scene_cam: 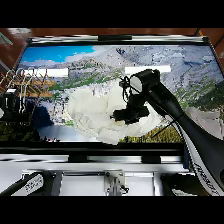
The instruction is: Fold the shirts.
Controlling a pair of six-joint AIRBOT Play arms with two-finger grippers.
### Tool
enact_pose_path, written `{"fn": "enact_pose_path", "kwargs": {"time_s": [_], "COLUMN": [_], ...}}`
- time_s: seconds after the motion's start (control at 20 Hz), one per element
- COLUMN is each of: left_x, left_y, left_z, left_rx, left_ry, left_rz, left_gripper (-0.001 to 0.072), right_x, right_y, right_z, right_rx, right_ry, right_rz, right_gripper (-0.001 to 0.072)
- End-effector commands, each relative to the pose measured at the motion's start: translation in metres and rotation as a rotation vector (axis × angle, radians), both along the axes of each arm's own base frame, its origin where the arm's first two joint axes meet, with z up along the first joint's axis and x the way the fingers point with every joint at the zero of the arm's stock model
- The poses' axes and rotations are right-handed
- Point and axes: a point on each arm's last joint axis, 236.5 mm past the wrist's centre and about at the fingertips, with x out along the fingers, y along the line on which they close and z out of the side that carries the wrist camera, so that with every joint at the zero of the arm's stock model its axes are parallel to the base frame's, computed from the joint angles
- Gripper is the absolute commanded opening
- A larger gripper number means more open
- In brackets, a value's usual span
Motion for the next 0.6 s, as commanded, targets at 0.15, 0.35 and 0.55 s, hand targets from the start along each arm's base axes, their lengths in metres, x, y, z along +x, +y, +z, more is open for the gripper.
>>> {"fn": "enact_pose_path", "kwargs": {"time_s": [0.15, 0.35, 0.55], "left_x": [0.009, 0.007, 0.011], "left_y": [0.003, 0.002, 0.002], "left_z": [-0.001, -0.015, -0.016], "left_rx": [0.010, -0.004, -0.002], "left_ry": [-0.030, 0.006, 0.001], "left_rz": [-0.003, -0.003, -0.011], "left_gripper": [0.0542, 0.0542, 0.0534], "right_x": [-0.002, -0.004, -0.004], "right_y": [-0.001, -0.003, -0.003], "right_z": [0.000, 0.000, 0.000], "right_rx": [-0.005, -0.014, -0.014], "right_ry": [0.007, 0.019, 0.018], "right_rz": [0.003, 0.005, 0.005], "right_gripper": [0.0087, 0.0086, 0.0087]}}
